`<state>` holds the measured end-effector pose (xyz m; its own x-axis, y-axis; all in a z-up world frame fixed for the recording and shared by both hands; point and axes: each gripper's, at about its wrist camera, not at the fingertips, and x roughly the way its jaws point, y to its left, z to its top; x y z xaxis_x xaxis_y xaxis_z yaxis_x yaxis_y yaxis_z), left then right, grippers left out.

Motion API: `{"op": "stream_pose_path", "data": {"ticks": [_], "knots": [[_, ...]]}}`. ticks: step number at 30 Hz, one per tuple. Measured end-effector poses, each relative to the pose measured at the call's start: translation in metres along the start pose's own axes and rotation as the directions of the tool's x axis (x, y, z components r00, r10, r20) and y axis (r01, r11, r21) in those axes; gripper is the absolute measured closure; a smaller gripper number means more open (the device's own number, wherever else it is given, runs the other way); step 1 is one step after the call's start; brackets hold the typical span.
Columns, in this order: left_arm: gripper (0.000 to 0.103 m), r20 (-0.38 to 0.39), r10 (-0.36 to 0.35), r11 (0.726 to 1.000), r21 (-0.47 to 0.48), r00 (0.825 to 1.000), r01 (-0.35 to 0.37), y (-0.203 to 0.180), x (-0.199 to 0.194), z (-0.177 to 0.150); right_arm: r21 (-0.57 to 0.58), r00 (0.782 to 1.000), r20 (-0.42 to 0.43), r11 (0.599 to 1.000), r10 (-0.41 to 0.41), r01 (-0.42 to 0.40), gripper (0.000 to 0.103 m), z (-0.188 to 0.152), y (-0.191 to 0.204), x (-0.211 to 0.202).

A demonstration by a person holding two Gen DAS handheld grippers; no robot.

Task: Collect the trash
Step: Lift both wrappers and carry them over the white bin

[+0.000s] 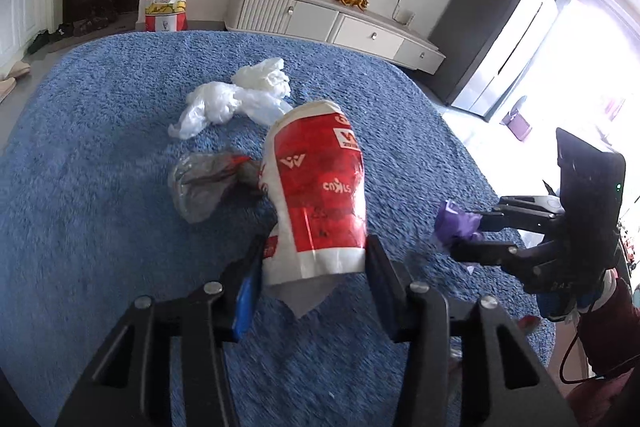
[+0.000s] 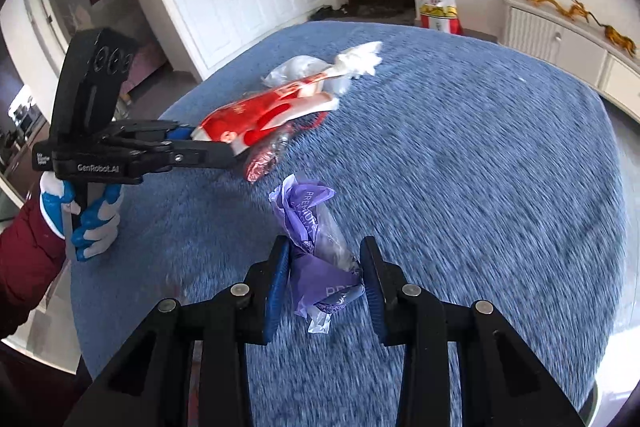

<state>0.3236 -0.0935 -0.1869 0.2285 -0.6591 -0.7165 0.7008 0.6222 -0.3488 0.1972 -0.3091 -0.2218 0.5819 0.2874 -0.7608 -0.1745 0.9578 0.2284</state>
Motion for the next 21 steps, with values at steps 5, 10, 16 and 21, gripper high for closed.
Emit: {"op": "stream_pose_path", "data": {"ticks": [5, 10, 16, 21], "knots": [[0.057, 0.039, 0.0, 1.0, -0.025, 0.999, 0.001, -0.012, -0.022, -0.017, 0.017, 1.0, 0.017, 1.0, -0.017, 0.017, 0.068, -0.014, -0.003, -0.019], [0.058, 0.066, 0.007, 1.0, -0.026, 0.998, -0.005, -0.026, -0.045, -0.032, 0.035, 0.998, 0.052, 0.999, -0.028, 0.027, 0.068, -0.019, -0.004, -0.04], [0.058, 0.1, 0.017, 0.999, -0.046, 0.995, -0.012, -0.041, -0.07, -0.051, 0.045, 0.995, 0.096, 0.998, -0.037, 0.033, 0.068, -0.034, -0.001, -0.068], [0.058, 0.137, 0.014, 0.999, -0.046, 0.99, -0.007, -0.052, -0.092, -0.061, 0.053, 0.991, 0.128, 0.998, -0.046, 0.04, 0.068, -0.045, 0.003, -0.09]]}}
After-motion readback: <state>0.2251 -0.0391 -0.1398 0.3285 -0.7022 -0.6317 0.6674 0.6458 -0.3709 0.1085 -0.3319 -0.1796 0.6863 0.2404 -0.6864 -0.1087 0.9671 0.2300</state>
